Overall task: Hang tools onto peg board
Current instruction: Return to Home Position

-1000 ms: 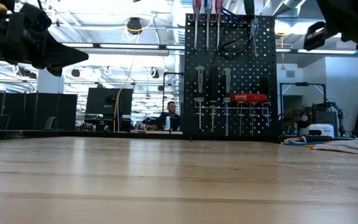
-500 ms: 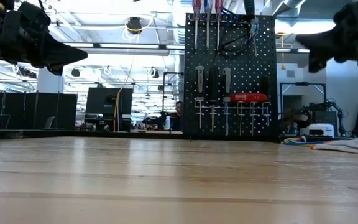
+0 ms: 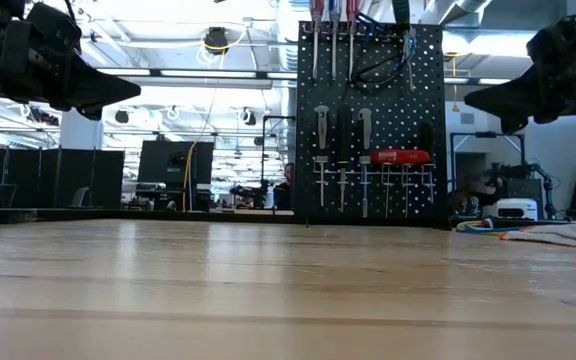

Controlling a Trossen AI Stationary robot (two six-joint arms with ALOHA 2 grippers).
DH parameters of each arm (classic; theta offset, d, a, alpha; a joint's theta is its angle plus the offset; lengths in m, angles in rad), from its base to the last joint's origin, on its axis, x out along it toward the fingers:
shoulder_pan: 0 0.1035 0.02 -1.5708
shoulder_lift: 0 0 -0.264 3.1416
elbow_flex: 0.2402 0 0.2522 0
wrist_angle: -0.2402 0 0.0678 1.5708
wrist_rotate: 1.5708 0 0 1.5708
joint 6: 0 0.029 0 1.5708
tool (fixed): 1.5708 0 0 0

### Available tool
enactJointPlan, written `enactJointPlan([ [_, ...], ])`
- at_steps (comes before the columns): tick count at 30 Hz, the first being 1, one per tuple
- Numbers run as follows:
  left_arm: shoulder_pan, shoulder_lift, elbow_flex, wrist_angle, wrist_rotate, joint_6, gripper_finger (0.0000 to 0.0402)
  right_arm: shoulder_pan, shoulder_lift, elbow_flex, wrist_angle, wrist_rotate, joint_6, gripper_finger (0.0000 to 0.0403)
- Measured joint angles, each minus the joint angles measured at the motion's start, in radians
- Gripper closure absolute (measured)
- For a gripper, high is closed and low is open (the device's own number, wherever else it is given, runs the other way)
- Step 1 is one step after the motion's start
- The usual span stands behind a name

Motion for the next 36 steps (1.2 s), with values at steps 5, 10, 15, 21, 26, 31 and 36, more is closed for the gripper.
enactJointPlan([
  [5,0.000,0.010,0.000,-0.003,0.001,0.000,0.0401,0.009,0.045,-0.001,-0.001,-0.001,-0.007,0.0381],
  [10,0.000,0.013,0.000,-0.004,0.001,0.006,0.0401,0.009,0.099,-0.001,-0.002,-0.001,0.059,0.0384],
  [15,0.000,0.011,0.000,-0.006,0.001,-0.053,0.0401,0.009,0.123,-0.001,-0.002,-0.001,0.072,0.0382],
  [21,0.000,0.011,0.000,-0.007,0.000,-0.080,0.0401,0.009,0.123,-0.002,-0.002,-0.001,0.072,0.0381],
  [26,0.000,0.011,0.000,-0.007,0.000,-0.072,0.0401,0.103,0.098,-0.002,-0.002,0.004,0.072,0.0381],
  [31,-0.020,0.011,0.000,-0.008,-0.002,-0.072,0.0401,0.243,0.028,-0.002,0.000,0.004,0.072,0.0381],
  [36,-0.027,0.011,0.000,-0.008,-0.002,-0.072,0.0401,0.348,-0.012,-0.002,0.001,0.004,0.072,0.0381],
])
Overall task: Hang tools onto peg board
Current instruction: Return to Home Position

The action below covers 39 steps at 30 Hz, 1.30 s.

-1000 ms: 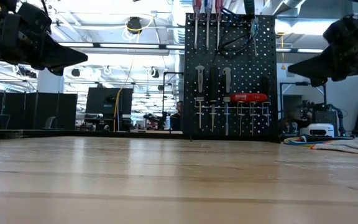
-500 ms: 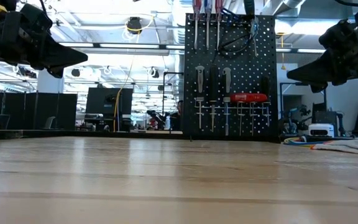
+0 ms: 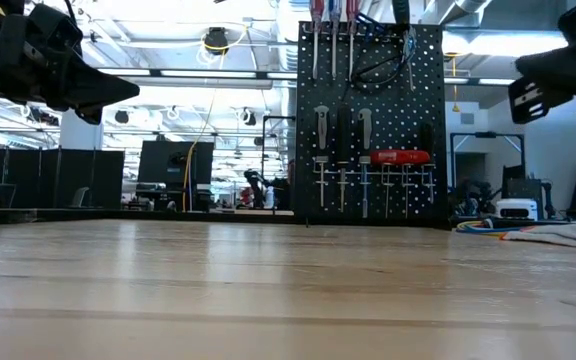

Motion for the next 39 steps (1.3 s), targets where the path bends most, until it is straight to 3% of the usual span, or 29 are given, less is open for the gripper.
enactJointPlan([
  [12,0.000,-0.006,0.000,0.000,0.000,0.000,0.0401,0.099,0.000,-0.001,0.000,0.000,0.000,0.0381],
  [39,0.015,-0.007,-0.001,0.000,0.000,0.001,0.0401,0.101,0.000,-0.001,0.001,0.000,0.000,0.0381],
])
